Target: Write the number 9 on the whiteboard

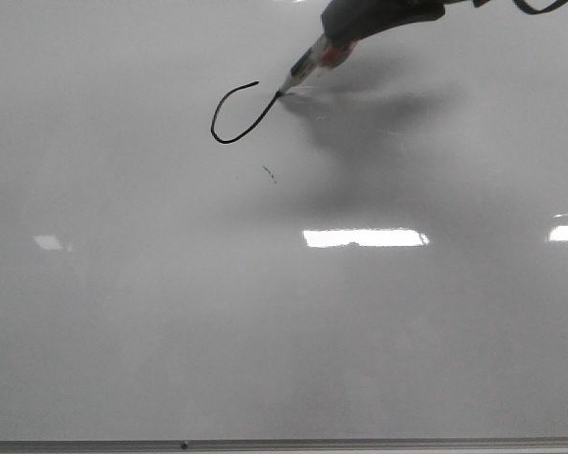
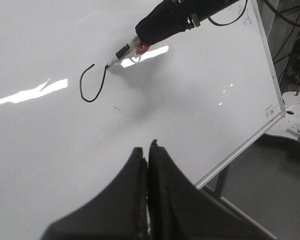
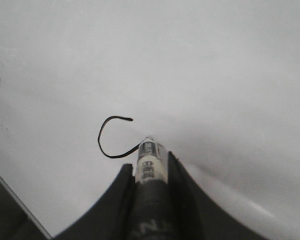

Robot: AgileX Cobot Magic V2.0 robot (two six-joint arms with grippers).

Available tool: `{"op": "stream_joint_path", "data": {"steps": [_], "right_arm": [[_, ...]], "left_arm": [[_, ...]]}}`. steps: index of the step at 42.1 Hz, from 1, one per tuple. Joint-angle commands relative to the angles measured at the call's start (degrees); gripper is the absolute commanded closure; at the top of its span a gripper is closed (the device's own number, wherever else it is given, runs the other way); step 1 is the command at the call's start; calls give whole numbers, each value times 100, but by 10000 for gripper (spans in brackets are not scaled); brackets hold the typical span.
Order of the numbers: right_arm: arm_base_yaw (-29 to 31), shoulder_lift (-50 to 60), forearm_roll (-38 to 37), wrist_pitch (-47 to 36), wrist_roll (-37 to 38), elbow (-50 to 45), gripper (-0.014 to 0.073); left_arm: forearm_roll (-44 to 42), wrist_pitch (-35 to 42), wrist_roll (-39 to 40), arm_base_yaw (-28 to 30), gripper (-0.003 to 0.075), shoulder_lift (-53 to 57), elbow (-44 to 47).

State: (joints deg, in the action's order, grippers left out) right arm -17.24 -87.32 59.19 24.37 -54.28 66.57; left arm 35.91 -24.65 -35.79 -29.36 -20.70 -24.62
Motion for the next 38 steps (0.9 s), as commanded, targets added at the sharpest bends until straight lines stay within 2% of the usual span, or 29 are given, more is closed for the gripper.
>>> {"op": "stream_joint_path", "data": {"steps": [1, 12, 22, 27, 38], "right_arm": [[72, 228, 41, -372, -135, 259, 652], [-63, -87, 15, 137, -157, 11, 652], [-257, -427, -167, -140, -157, -581, 652], [-283, -252, -167, 294, -173, -570, 652], [-801, 837, -180, 1357, -1288, -560, 652]], "left_arm": [[159, 405, 65, 1, 739, -22, -159], [159, 405, 65, 1, 739, -22, -159], [159, 405, 65, 1, 739, -22, -159], [159, 395, 65, 1, 739, -22, -159], [135, 231, -118, 1, 719, -176, -263]]}}
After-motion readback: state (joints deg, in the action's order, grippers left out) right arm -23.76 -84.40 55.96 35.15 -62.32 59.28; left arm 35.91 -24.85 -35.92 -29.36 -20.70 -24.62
